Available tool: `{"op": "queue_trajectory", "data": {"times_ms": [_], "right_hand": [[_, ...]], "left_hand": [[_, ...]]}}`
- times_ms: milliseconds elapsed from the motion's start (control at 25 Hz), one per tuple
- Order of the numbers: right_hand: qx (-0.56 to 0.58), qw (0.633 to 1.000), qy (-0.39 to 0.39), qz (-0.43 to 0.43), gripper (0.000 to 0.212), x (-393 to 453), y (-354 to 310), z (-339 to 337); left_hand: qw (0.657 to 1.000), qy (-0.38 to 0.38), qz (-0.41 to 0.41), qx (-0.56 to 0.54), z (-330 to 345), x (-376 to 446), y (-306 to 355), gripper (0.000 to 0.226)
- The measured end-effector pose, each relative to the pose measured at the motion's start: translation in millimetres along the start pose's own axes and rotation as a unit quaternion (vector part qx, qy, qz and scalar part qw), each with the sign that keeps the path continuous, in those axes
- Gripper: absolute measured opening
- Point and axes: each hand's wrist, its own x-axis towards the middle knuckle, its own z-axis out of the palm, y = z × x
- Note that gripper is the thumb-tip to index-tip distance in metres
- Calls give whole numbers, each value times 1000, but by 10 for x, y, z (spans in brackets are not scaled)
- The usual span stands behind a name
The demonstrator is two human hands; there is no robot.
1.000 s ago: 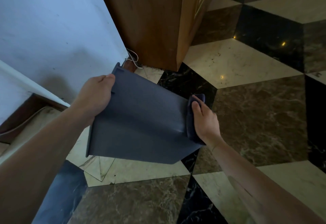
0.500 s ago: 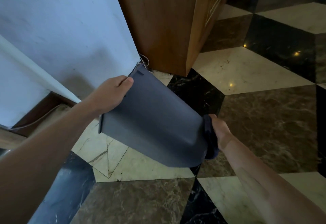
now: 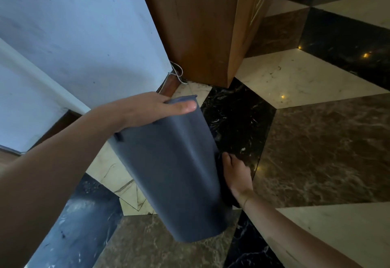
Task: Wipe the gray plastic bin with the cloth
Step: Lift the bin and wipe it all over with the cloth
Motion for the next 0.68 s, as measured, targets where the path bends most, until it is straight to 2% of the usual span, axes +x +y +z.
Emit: {"op": "queue_trajectory", "data": {"times_ms": [80, 160, 280, 400, 480, 520, 600, 680], "right_hand": [[17, 999, 8, -43, 37, -157, -38, 94], [67, 994, 28, -85, 38, -321, -117, 168], [116, 977, 79, -162, 39, -530, -325, 229], [183, 950, 68, -245, 39, -711, -650, 268], [198, 941, 73, -265, 36, -670, -814, 205], [204, 943, 88, -246, 32, -563, -884, 130], [235, 956, 114, -131, 25, -229, -992, -123], [285, 953, 100, 3, 41, 130, -1120, -493]], "left_hand": [[998, 54, 9, 44, 75, 52, 53, 82], [992, 88, 37, 88, 130, 62, 52, 64], [991, 89, 68, 73, 187, 7, 10, 53], [986, 95, 105, 94, 202, -62, -2, 49], [979, 98, 134, 121, 143, -94, -52, 45], [974, 99, 149, 140, 102, -119, -94, 43], [963, 96, 174, 185, 63, -188, -212, 39], [953, 99, 193, 212, 76, -234, -328, 36]]}}
